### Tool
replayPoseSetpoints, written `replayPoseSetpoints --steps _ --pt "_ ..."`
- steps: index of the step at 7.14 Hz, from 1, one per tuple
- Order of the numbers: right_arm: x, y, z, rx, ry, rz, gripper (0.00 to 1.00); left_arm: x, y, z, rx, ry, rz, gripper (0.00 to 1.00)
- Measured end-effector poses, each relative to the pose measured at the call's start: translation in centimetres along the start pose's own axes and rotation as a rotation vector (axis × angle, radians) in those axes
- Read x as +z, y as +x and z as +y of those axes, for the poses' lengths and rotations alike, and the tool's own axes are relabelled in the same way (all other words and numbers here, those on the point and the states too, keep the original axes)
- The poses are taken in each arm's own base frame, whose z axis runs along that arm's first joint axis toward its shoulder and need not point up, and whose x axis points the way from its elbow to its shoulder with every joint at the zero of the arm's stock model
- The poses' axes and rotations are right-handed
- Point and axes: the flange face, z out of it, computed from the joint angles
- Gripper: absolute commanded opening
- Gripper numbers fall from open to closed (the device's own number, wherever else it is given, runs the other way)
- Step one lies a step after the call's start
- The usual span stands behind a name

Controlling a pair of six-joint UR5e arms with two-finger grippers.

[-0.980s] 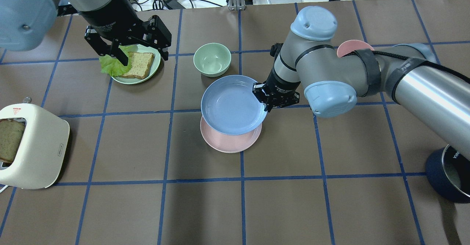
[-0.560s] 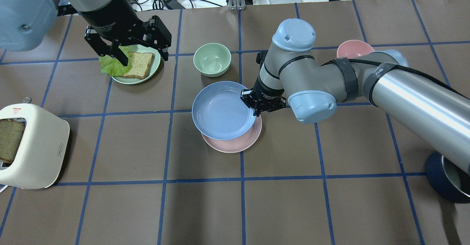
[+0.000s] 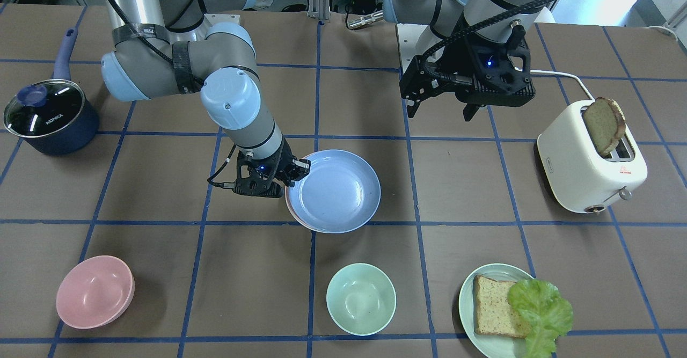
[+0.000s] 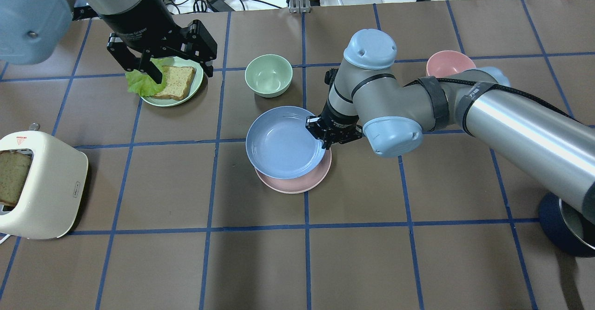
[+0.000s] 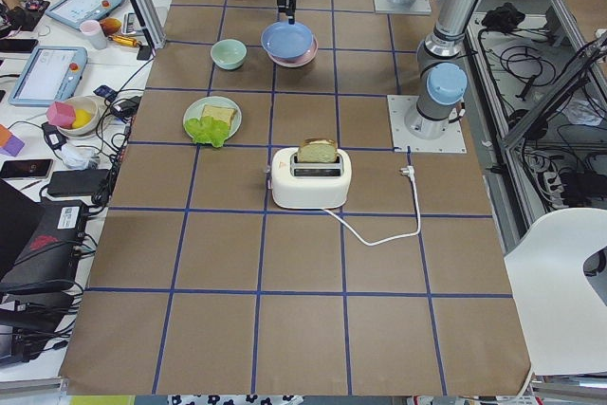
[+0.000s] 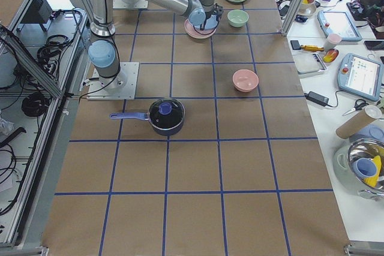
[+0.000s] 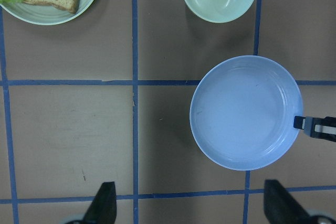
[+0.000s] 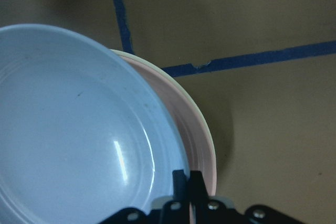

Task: Stack three plates with pink and blue
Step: 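Lower the blue plate onto the pink plate and open the right gripper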

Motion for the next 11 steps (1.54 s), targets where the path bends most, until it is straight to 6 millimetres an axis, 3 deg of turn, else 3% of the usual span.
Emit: replayPoseSetpoints --steps 11 --pt "2.0 1.0 0.5 0.011 -0.024 0.027 0.0 -0.2 -0.1 0.1 -0.001 0.002 -0.001 1.0"
